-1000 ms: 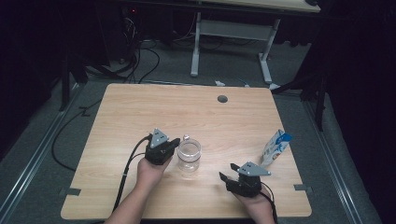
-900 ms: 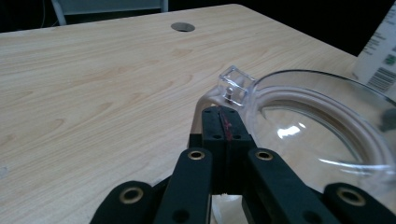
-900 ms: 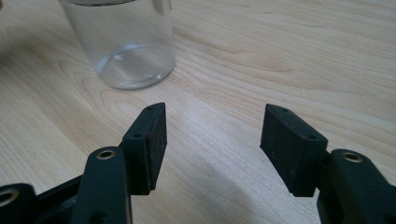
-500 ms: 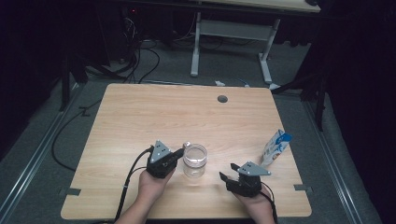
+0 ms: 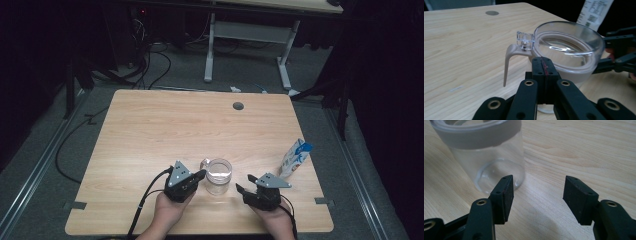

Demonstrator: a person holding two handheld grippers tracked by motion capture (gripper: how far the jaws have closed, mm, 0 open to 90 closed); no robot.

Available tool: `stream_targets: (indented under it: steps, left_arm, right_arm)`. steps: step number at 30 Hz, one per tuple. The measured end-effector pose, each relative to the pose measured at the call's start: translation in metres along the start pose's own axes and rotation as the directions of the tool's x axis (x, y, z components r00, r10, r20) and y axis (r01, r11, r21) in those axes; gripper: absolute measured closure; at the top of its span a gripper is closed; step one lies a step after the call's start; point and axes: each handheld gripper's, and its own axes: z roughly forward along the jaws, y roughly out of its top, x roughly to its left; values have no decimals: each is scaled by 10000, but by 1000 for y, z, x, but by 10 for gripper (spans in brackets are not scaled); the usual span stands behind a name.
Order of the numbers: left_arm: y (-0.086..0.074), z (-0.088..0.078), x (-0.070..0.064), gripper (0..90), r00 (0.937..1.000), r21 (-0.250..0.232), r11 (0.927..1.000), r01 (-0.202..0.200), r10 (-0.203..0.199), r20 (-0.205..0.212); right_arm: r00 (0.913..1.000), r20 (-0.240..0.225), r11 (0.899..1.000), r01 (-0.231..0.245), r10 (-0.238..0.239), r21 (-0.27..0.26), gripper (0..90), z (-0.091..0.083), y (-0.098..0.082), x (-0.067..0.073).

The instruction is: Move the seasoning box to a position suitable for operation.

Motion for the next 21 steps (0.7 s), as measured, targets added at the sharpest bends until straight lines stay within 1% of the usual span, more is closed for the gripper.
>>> stream_targets:
  steps: [3,4,5,6,7,8,9,10,11,14,15,16,17,18,19,20,21]
  left_arm:
    - [-3,0,-3,900,9999,36,9999,-98,98,80]
    - [-2,-1,-2,900,9998,-7,9998,-176,176,-3]
    - [-1,-2,-1,900,9999,-57,9999,-107,107,-72]
    - [0,-3,2,900,9998,-99,9999,-111,109,-164]
    - [0,-3,2,898,9998,-99,9999,-111,109,-164]
    - [1,-7,8,876,9992,-113,9997,-215,211,-351]
    - [1,-7,8,858,9992,-113,9997,-215,211,-351]
    - [2,-13,16,842,9977,-78,9995,-315,310,-610]
    - [1,-17,21,833,9964,-83,9993,-376,369,-768]
    - [-3,-29,37,798,9893,29,9977,-680,678,-1292]
    - [-3,-29,37,774,9893,29,9977,-680,678,-1292]
    - [-4,-32,42,753,9873,154,9979,-626,642,-1453]
    - [-8,-34,52,742,9793,553,9958,-723,814,-1854]
    - [-8,-35,55,721,9762,622,9949,-789,898,-1973]
    - [-8,-35,55,701,9762,622,9949,-789,898,-1973]
    - [-6,-37,57,701,9759,588,9961,-663,770,-2040]
    - [-3,-39,58,691,9784,501,9978,-432,525,-2002]
  right_arm:
    - [10000,56,10000,1,-1,-58,428,-1,0,0]
    - [9999,133,9999,-49,51,-146,486,-3,2,0]
    - [9999,137,9997,-86,89,-245,536,-4,2,0]
    - [9997,145,9993,-175,180,-335,609,-6,3,1]
    - [9997,145,9993,-175,180,-335,609,-6,3,1]
    - [9999,43,9983,-105,107,-575,774,-9,6,2]
    - [9999,43,9983,-105,107,-575,774,-9,6,2]
    - [9999,124,9963,101,-91,-854,880,-11,10,6]
    - [9998,151,9959,105,-92,-898,900,-12,12,8]
    - [9997,211,9955,172,-153,-929,900,-10,18,11]
    - [9997,191,9958,196,-179,-892,900,-9,19,13]
    - [9995,171,9960,263,-249,-856,900,-8,20,14]
    - [9994,193,9959,312,-297,-853,900,-6,20,15]
    - [9992,219,9960,349,-332,-823,900,-5,21,17]
    - [9992,219,9960,349,-332,-823,900,-5,21,17]
    - [9991,225,9959,379,-361,-825,900,-3,21,18]
    - [9989,246,9959,411,-392,-803,900,-1,23,20]
